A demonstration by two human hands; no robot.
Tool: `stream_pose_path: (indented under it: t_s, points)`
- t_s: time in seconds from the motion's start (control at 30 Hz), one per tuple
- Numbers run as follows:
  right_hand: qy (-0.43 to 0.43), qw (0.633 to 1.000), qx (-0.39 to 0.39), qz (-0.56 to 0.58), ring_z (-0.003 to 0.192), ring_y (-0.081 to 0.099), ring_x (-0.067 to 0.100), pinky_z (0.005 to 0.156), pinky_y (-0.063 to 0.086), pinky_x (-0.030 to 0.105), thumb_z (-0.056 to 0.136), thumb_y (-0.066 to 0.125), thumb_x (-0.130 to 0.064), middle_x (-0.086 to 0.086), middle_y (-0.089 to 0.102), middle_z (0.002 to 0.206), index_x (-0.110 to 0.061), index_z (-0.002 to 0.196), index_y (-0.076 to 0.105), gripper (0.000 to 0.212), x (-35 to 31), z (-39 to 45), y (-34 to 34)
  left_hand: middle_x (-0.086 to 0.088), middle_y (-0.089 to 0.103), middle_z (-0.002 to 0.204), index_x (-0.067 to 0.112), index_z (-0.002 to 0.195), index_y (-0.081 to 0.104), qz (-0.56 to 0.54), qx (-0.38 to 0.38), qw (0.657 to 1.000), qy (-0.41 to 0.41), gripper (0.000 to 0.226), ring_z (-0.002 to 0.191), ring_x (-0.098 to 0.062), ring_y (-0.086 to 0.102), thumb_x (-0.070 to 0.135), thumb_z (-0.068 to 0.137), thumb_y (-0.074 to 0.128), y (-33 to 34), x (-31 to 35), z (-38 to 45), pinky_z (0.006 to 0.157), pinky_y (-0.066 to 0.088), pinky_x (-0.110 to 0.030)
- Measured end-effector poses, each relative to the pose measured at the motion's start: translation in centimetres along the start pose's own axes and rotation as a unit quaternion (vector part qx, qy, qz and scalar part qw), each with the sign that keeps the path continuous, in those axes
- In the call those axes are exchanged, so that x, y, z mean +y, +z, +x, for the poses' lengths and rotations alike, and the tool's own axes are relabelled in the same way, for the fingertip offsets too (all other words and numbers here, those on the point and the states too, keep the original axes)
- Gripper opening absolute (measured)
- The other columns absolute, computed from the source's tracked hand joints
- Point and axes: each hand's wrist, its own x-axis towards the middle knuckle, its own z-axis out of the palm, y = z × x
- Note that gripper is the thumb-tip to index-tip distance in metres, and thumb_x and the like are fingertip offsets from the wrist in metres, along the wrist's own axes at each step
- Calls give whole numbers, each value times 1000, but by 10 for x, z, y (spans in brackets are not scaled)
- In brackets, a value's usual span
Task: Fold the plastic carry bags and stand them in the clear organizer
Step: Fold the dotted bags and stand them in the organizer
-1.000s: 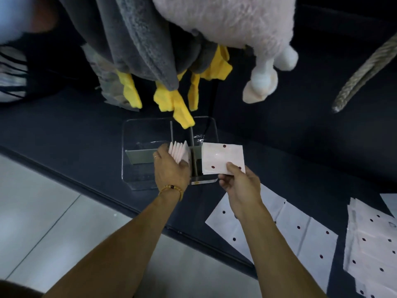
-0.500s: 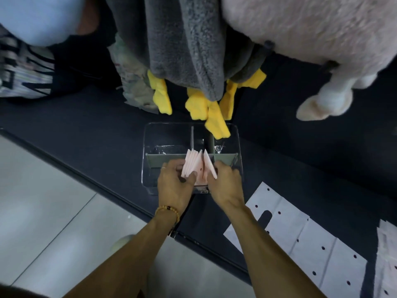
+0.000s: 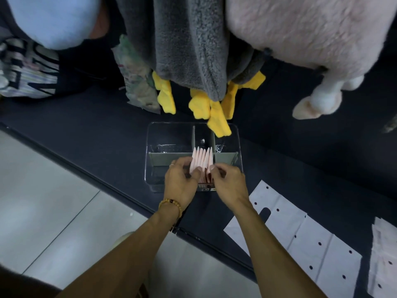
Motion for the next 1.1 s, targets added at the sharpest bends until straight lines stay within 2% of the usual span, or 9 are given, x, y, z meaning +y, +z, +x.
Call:
stream_pose_path:
  t_s: [0.1, 0.23, 0.33, 0.43, 0.57, 0.67, 0.77, 0.93, 1.1]
  points:
    - [34, 998, 41, 30, 84, 64, 8, 72, 53, 24, 96, 53, -30, -8, 69, 90, -21, 99, 69, 18, 7, -13, -23, 2, 62, 107, 20, 106, 63, -35, 16, 999, -32, 17, 87, 2, 59, 17, 89, 63, 0, 7, -12, 75, 47, -6]
    - [99, 991, 92, 8, 66, 63, 15, 50, 47, 18, 96, 51, -36, -13, 62, 75, -26, 97, 65, 18, 44, -47, -72, -4, 65, 107, 11, 107, 63, -92, 49, 992, -77, 17, 84, 3, 57, 13, 90, 60, 11, 16, -51, 66, 41, 1]
    - [147, 978, 110, -101, 108, 61, 21, 93, 47, 25, 93, 57, -34, -1, 65, 119, -17, 120, 62, 32, 90, -80, -114, 0, 63, 108, 15, 107, 63, -91, 1, 993, -73, 17, 90, -5, 59, 17, 91, 61, 35, 23, -91, 75, 44, -11]
    - [206, 950, 39, -233, 138, 34, 23, 111, 30, 35, 90, 59, -43, 4, 37, 151, -17, 142, 41, 61, 136, -116, -150, 3, 58, 112, 17, 114, 62, 11, -137, 991, 3, 24, 98, -10, 58, 22, 90, 61, 68, 25, -132, 87, 48, -23]
    - [224, 921, -84, -308, 148, 4, 19, 120, 14, 42, 91, 47, -59, -1, 1, 162, -19, 152, 12, 80, 182, -163, -174, -1, 44, 141, 19, 139, 42, 206, -344, 906, 137, 52, 129, -18, 40, 40, 92, 52, 120, 20, -174, 110, 30, -27]
    - [185, 914, -49, -358, 148, 9, 19, 118, 18, 44, 95, 36, -56, -1, 8, 161, -21, 151, 19, 67, 191, -188, -170, -4, 4, 160, 17, 151, 11, 358, -411, 815, 199, 76, 147, -24, -3, 59, 92, 34, 153, 8, -195, 117, -5, -43]
    - [151, 914, -17, -375, 142, 23, 19, 112, 25, 43, 95, 37, -53, -2, 24, 157, -24, 145, 33, 58, 190, -203, -162, -2, -30, 151, 18, 148, -15, 446, -417, 751, 252, 88, 137, -26, -31, 72, 87, 16, 173, -5, -198, 108, -21, -49]
    - [49, 938, 12, -344, 137, 33, 20, 109, 27, 38, 82, 47, -65, -3, 37, 148, -22, 141, 38, 73, 190, -213, -164, 13, -19, 155, 38, 150, 0, 416, -492, 679, 352, 73, 141, -14, -27, 68, 89, 29, 171, -11, -149, 114, -18, -44]
    - [19, 909, -158, -384, 141, -24, 10, 116, -13, 38, 67, 50, -84, -13, -24, 155, -30, 150, -13, 117, 199, -218, -161, 13, 3, 159, 48, 145, 19, 408, -490, 645, 421, 49, 146, -12, -8, 38, 101, 37, 158, -5, -123, 116, -9, -34]
